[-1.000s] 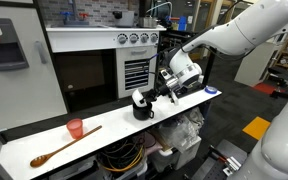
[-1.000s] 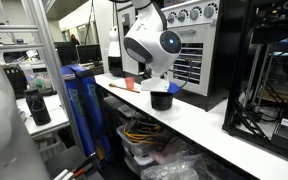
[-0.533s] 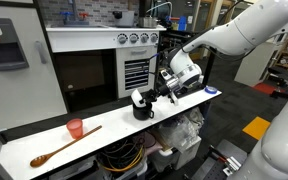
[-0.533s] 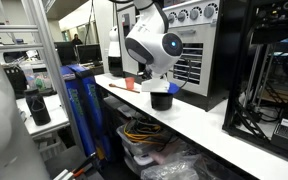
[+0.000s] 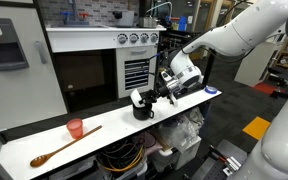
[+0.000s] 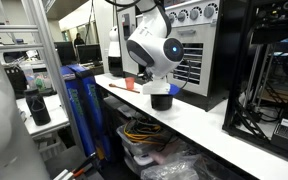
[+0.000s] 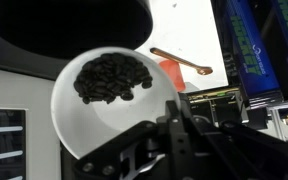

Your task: Pour the contents in the white bowl into the black mug

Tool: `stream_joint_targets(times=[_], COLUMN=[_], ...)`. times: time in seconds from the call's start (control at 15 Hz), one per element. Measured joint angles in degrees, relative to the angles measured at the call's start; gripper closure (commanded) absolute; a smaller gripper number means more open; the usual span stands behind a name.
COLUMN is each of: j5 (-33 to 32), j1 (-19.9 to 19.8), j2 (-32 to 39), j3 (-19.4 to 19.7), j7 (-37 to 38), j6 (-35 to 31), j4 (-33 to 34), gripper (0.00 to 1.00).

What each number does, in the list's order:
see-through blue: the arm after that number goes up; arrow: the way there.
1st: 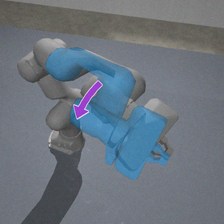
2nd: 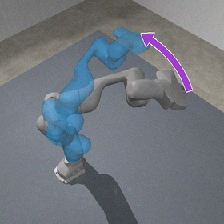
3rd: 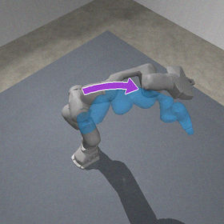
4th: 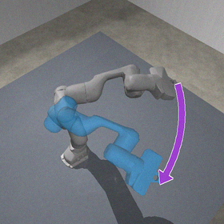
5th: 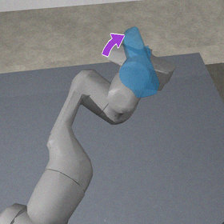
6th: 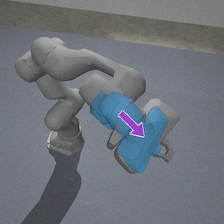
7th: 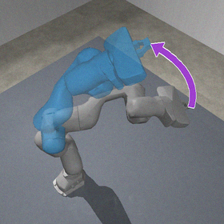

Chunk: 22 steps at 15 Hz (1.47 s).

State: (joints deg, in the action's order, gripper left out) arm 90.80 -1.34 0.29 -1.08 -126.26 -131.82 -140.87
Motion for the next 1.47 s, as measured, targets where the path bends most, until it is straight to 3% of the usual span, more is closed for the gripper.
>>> stream_joint_targets(times=[1.47], j5=[0.61], j1=[-0.01], j2=[3.08], j3=[1.10], j7=[-3.30], j6=[2.53], j4=[1.61], gripper=[0.96])
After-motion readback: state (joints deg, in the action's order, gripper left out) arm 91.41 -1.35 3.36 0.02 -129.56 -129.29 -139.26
